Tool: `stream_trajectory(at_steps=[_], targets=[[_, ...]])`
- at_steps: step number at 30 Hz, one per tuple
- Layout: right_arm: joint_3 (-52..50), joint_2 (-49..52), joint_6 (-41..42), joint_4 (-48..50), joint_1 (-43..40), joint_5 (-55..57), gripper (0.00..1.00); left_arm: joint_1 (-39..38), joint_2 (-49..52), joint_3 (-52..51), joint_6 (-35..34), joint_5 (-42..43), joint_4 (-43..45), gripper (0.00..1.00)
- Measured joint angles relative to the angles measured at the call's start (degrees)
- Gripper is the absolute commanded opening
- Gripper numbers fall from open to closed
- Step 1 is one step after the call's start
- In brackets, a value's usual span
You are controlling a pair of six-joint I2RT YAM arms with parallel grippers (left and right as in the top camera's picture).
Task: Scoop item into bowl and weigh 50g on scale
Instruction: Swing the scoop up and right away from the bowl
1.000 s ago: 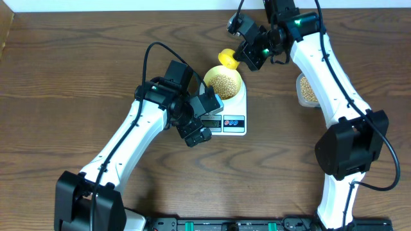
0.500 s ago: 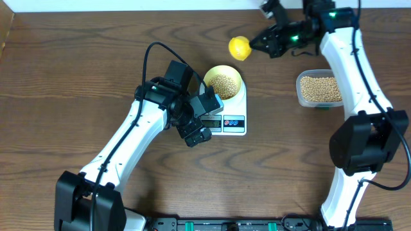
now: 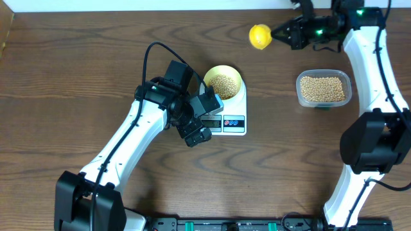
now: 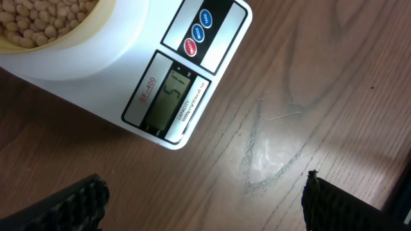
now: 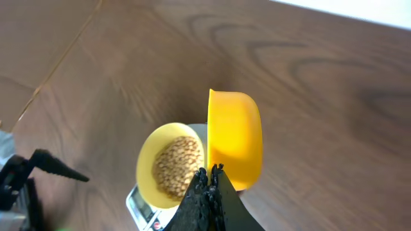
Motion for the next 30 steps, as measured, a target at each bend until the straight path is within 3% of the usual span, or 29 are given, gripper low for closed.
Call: stream_trajectory(at_steps=[16, 30], targets=[[0.0, 0.0, 6.54, 11.15, -1.62, -0.2, 0.01, 0.0, 0.02, 0.0, 0.0, 0.02, 0.0, 0.98], [0.0, 0.0, 14.91, 8.0, -1.6, -0.2, 0.01, 0.0, 0.02, 0.0, 0.02, 0.0, 0.0, 0.98]])
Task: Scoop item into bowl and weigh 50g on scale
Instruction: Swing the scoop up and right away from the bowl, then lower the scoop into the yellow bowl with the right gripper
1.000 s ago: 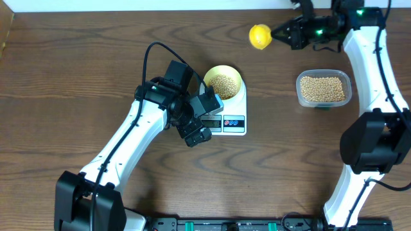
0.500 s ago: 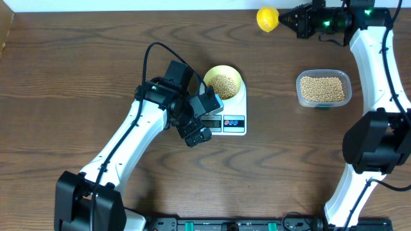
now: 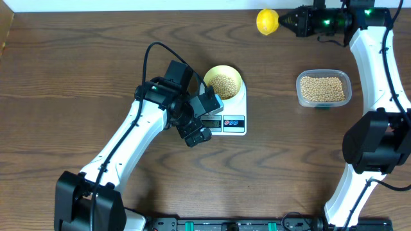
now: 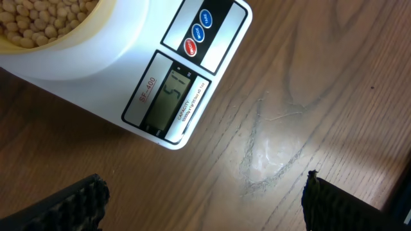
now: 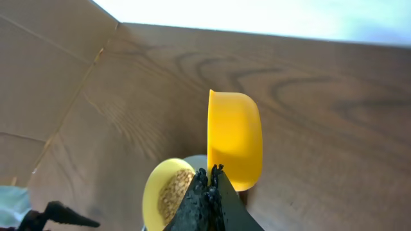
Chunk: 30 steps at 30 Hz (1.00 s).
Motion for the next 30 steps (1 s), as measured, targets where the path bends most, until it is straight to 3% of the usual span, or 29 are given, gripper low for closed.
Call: stream_trajectory(at_steps=[13, 21, 30], targets=[[0.0, 0.0, 0.85, -4.2, 2.16, 0.07, 0.01, 0.0, 0.0, 0.0, 0.0, 0.0, 0.02, 0.98], [-0.28, 0.0, 1.05, -7.69, 10.19, 2.12, 0.01, 0.0, 0.0, 0.0, -0.02, 0.0, 0.0, 0.98], [-2.23, 0.0, 1.18, -10.08, 19.04, 13.9, 0.01, 0.0, 0.0, 0.0, 0.0, 0.0, 0.0, 0.98]])
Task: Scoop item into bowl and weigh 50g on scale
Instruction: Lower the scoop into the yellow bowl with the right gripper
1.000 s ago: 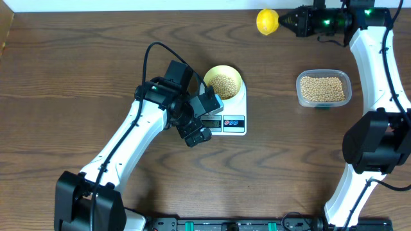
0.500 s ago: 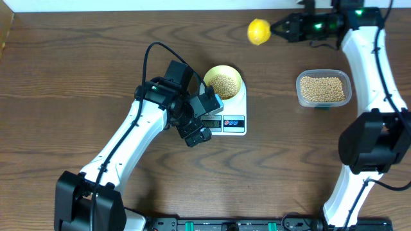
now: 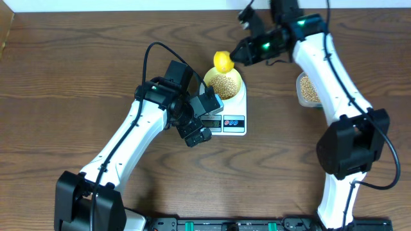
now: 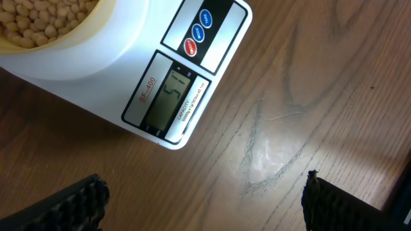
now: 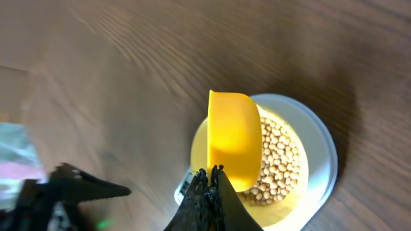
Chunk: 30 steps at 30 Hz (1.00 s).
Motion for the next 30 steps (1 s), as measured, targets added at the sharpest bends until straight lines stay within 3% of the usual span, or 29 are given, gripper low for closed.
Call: stream_trajectory(at_steps=[9, 30], targets=[[-1.36, 0.0, 0.0, -0.72, 4.17, 8.48, 0.01, 0.0, 0.0, 0.0, -0.02, 0.0, 0.0, 0.98], [-7.89, 0.0, 0.02, 2.89, 5.14, 13.64, 0.01, 0.0, 0.0, 0.0, 0.0, 0.0, 0.0, 0.98]])
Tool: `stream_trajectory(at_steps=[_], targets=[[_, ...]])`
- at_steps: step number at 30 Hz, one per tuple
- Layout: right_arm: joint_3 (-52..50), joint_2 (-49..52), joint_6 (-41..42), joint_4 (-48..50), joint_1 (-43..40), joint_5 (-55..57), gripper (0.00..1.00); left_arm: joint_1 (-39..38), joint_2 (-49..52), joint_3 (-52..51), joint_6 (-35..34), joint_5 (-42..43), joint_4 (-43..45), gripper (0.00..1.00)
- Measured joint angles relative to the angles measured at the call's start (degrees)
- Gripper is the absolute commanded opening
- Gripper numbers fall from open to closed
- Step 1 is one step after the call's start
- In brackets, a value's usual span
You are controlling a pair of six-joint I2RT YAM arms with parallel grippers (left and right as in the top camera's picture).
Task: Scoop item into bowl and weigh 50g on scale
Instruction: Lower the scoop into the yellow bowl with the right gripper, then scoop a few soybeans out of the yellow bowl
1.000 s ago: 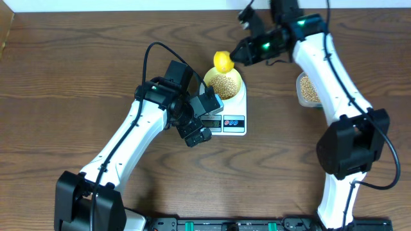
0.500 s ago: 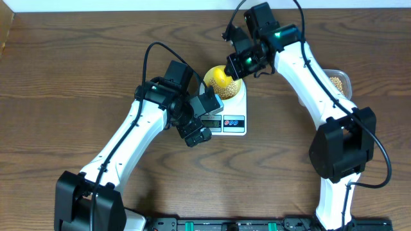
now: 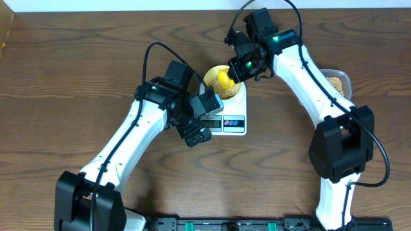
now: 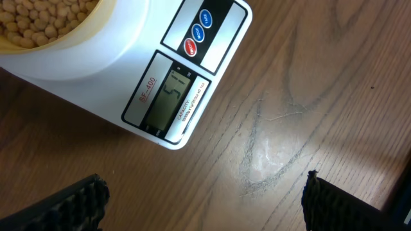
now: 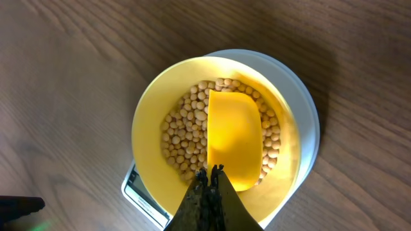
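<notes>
A yellow bowl [image 3: 214, 76] of soybeans [image 5: 183, 131] stands on the white scale [image 3: 234, 122]; the scale's display [image 4: 173, 94] shows 51 in the left wrist view. My right gripper [image 5: 209, 172] is shut on a yellow scoop [image 5: 234, 138], which hangs low inside the bowl, over the beans. That scoop [image 3: 224, 79] shows over the bowl from overhead too. My left gripper [image 4: 202, 196] is open above bare table just in front of the scale, nothing between its fingers.
A clear container of soybeans [image 3: 340, 81] sits at the right, mostly hidden by my right arm. The table's back edge runs close behind the scale.
My right gripper has moved a little forward and down, bringing the scoop from the bowl's back rim into the bowl over the beans. The left arm and the display are unchanged.
My right gripper held the scoop at the far back of the table, behind the container, then farther back at the edge. It then stood by the bowl's back rim, and now the scoop is inside the bowl. The left gripper stayed open by the scale, which read 51.
</notes>
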Motion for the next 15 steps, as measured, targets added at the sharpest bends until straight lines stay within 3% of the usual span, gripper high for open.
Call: stream_trajectory(at_steps=[15], targets=[[-1.86, -0.24, 0.0, 1.55, 0.35, -0.31, 0.01, 0.0, 0.0, 0.0, -0.02, 0.0, 0.0, 0.98]])
